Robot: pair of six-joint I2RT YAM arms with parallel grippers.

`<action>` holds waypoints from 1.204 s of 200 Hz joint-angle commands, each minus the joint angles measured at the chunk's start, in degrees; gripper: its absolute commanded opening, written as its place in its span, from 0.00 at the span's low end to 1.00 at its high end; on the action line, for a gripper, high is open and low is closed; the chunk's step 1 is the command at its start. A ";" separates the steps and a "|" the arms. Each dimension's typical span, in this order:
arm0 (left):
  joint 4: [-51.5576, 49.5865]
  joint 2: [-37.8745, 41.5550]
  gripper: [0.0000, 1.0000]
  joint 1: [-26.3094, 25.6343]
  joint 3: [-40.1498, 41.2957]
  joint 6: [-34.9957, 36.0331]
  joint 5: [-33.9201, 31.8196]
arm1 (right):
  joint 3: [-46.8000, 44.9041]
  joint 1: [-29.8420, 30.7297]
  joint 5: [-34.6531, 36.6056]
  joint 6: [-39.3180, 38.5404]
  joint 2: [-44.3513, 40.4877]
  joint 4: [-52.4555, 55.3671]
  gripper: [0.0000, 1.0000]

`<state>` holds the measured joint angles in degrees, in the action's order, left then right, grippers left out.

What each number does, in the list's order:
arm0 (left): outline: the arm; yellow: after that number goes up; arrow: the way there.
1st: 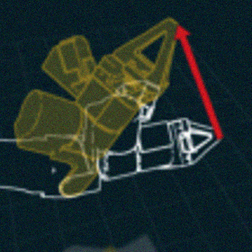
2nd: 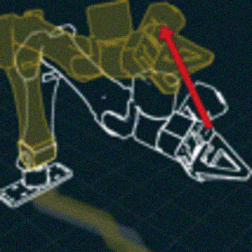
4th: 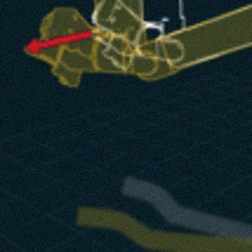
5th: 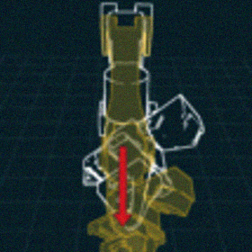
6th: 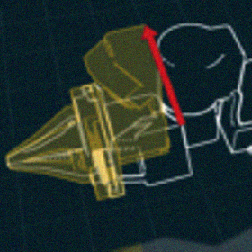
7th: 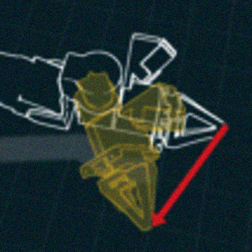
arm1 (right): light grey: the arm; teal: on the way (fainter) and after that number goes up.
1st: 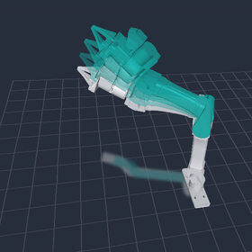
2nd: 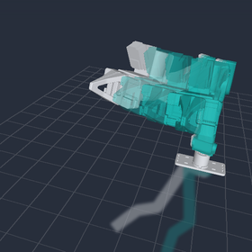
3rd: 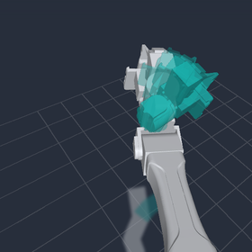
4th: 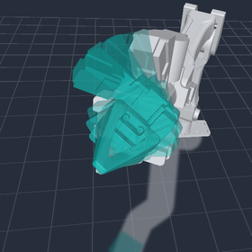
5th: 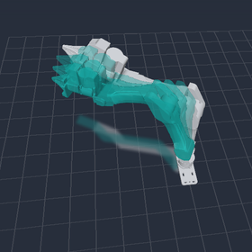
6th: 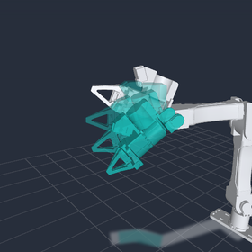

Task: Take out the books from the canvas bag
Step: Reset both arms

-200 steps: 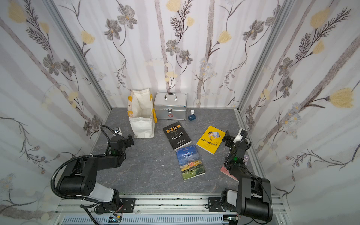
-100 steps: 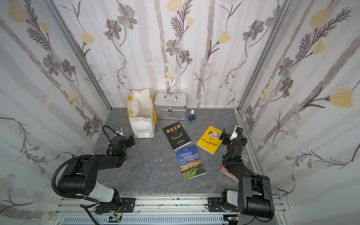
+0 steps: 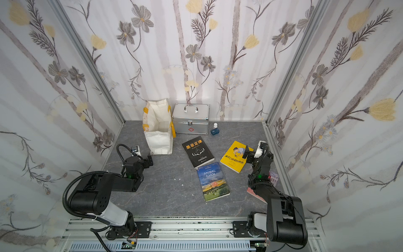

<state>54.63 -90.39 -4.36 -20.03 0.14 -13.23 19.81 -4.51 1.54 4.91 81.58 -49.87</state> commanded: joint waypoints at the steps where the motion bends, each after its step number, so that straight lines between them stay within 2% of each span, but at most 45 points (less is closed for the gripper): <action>1: 2.54 0.00 1.00 0.18 -0.20 0.65 0.42 | 0.79 -0.05 -1.56 -2.14 -0.40 -0.40 1.00; 28: 2.88 -0.09 1.00 0.09 -0.19 0.65 0.38 | 5.43 -0.39 0.13 -1.30 -1.07 10.04 1.00; 55: 2.68 -0.03 1.00 0.14 -0.18 0.70 0.35 | 12.82 -2.69 -1.08 4.22 -0.38 20.36 1.00; 92: 2.60 -0.02 1.00 0.13 -0.27 0.70 0.44 | 29.08 -6.72 -2.01 7.75 6.55 34.42 1.00; 132: 2.59 0.00 1.00 0.10 -0.32 0.61 0.53 | 36.58 -12.24 -6.76 12.41 14.33 38.18 1.00; 161: 2.67 0.02 1.00 0.14 -0.28 0.69 0.49 | 46.13 -13.50 -8.75 12.48 18.74 53.58 1.00; 176: 2.72 -0.04 1.00 0.14 -0.18 0.70 0.41 | 43.31 -13.07 -10.40 12.23 16.38 52.07 1.00; 218: 2.89 -0.08 1.00 0.14 -0.23 0.66 0.41 | 24.93 -9.92 -10.13 11.15 1.89 40.14 1.00; 241: 2.78 -0.12 1.00 0.12 -0.18 0.65 0.38 | 13.64 -8.68 -10.89 10.46 -5.19 30.16 1.00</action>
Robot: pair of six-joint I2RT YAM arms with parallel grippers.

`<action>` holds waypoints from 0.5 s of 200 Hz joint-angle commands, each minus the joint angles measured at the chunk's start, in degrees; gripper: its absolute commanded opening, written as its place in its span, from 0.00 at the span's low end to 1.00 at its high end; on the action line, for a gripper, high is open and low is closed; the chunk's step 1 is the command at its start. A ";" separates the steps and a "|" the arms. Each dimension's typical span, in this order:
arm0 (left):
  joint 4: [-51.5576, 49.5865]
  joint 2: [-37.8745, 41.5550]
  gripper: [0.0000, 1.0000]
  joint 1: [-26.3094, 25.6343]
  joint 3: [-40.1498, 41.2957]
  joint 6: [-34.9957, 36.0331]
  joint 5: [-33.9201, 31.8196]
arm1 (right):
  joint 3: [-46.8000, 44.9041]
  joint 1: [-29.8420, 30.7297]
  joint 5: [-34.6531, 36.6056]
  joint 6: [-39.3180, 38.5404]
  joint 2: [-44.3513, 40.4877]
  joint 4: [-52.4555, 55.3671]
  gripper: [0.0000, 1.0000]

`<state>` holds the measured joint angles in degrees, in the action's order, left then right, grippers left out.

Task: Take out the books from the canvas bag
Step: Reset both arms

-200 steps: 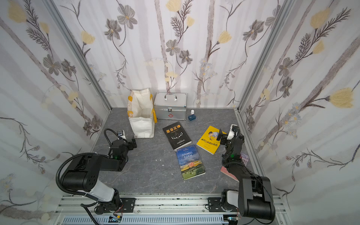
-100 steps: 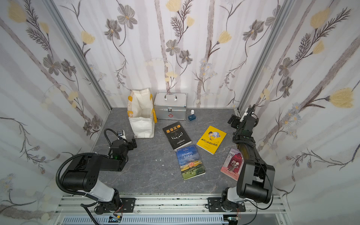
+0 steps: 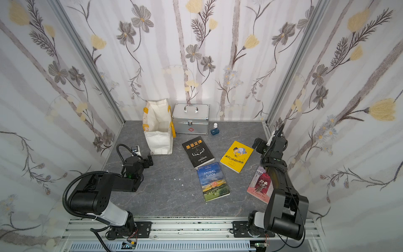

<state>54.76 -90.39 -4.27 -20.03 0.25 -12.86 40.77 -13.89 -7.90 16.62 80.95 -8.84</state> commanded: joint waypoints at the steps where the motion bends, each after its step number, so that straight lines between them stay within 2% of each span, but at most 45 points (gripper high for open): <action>1: 2.68 -0.09 1.00 0.04 -0.18 0.58 0.02 | -7.70 0.70 -1.47 -1.29 -4.87 -11.21 1.00; 64: 3.00 -0.07 1.00 -0.08 -0.07 0.57 -0.11 | -28.88 1.55 0.58 -2.03 -20.98 -30.82 1.00; 100: 3.11 -0.05 1.00 -0.06 -0.09 0.67 -0.28 | -40.95 1.61 -1.08 -1.92 -29.67 -43.67 1.00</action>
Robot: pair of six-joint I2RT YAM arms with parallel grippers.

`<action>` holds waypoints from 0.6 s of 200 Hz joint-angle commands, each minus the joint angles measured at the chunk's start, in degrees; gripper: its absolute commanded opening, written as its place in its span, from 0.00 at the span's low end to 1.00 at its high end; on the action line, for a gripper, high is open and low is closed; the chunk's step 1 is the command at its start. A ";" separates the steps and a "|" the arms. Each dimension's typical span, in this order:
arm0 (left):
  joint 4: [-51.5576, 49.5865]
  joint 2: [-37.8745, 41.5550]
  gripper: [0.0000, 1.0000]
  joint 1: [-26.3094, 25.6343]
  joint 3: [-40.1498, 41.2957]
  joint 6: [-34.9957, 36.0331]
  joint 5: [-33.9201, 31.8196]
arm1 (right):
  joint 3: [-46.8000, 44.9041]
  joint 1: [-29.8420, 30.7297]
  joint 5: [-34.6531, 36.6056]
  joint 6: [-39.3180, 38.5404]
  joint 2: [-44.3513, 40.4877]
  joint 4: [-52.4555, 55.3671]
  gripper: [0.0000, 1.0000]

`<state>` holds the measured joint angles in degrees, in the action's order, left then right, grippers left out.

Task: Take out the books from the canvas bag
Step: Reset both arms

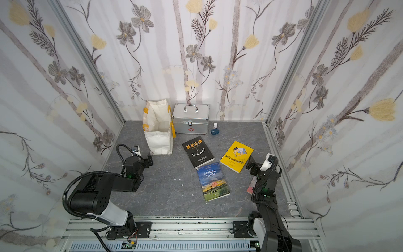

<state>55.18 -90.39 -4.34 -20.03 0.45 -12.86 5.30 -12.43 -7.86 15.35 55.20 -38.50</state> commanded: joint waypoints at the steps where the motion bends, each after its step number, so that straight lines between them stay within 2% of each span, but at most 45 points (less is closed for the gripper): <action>1: 2.63 -0.10 1.00 0.02 -0.05 0.45 -0.30 | -5.78 0.13 -1.16 -0.66 -4.16 -14.47 1.00; 20: 2.70 -0.05 1.00 -0.01 -0.02 0.49 -0.29 | -11.92 0.21 -0.76 -0.94 -8.67 -21.59 1.00; 79: 2.68 -0.03 1.00 -0.05 -0.06 0.51 -0.32 | -14.70 0.39 2.89 -4.46 -21.08 -14.83 1.00; 97: 2.71 -0.09 1.00 -0.05 -0.07 0.44 -0.26 | -15.86 0.36 5.96 -5.66 -20.45 -18.15 1.00; 120: 2.63 -0.04 1.00 -0.06 -0.03 0.45 -0.27 | -15.99 0.21 7.09 -7.52 -14.50 -24.96 1.00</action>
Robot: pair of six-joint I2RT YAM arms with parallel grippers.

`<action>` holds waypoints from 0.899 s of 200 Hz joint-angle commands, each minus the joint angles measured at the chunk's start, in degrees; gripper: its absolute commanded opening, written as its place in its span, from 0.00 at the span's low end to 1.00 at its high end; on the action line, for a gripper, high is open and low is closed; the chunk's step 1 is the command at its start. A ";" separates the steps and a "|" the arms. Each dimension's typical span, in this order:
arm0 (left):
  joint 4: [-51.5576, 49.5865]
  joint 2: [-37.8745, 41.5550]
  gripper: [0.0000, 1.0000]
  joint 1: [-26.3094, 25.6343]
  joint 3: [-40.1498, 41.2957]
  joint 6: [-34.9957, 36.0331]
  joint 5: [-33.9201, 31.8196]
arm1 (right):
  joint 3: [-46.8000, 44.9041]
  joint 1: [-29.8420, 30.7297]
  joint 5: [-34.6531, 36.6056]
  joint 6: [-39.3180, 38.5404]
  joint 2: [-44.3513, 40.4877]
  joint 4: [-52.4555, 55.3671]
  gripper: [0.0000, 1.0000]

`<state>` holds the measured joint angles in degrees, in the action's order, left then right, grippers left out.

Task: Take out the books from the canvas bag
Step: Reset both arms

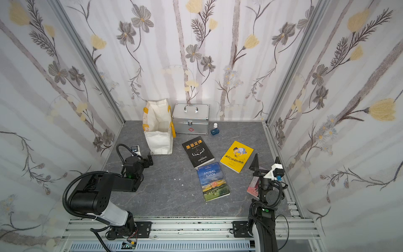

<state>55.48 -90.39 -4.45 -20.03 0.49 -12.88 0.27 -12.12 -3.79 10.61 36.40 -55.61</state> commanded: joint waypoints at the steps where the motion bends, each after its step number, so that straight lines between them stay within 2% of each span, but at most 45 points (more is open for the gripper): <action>1: 2.29 -0.09 1.00 0.05 -0.02 0.40 -0.23 | -10.94 -0.10 2.84 -2.83 4.60 -8.19 1.00; 18: 2.20 -0.05 1.00 0.06 -0.11 0.44 -0.26 | -9.87 -0.08 -0.95 -2.38 9.96 -11.89 1.00; 39: 2.18 -0.07 1.00 0.10 -0.13 0.47 -0.21 | -7.31 0.14 -5.85 2.48 14.57 -11.39 1.00; 63: 2.19 -0.05 1.00 0.11 -0.11 0.39 -0.21 | -5.42 1.39 -3.82 1.86 18.38 -12.04 1.00; 83: 2.19 -0.07 1.00 0.11 -0.14 0.44 -0.21 | -3.56 1.45 -2.70 -1.20 24.71 -17.05 1.00; 142: 2.13 -0.05 1.00 0.10 -0.16 0.33 -0.13 | 2.91 1.49 -9.18 0.02 44.42 -30.76 1.00; 162: 2.08 -0.08 1.00 0.14 -0.17 0.31 -0.12 | 4.54 1.40 -8.44 0.20 40.30 -23.39 1.00; 180: 2.11 -0.05 1.00 0.09 -0.17 0.30 -0.12 | 7.99 1.57 -8.81 -0.42 35.24 -8.17 1.00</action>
<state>55.46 -90.39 -4.40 -20.03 0.49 -12.88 4.86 -10.74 -11.05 10.83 75.92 -75.55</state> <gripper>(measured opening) 0.997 0.997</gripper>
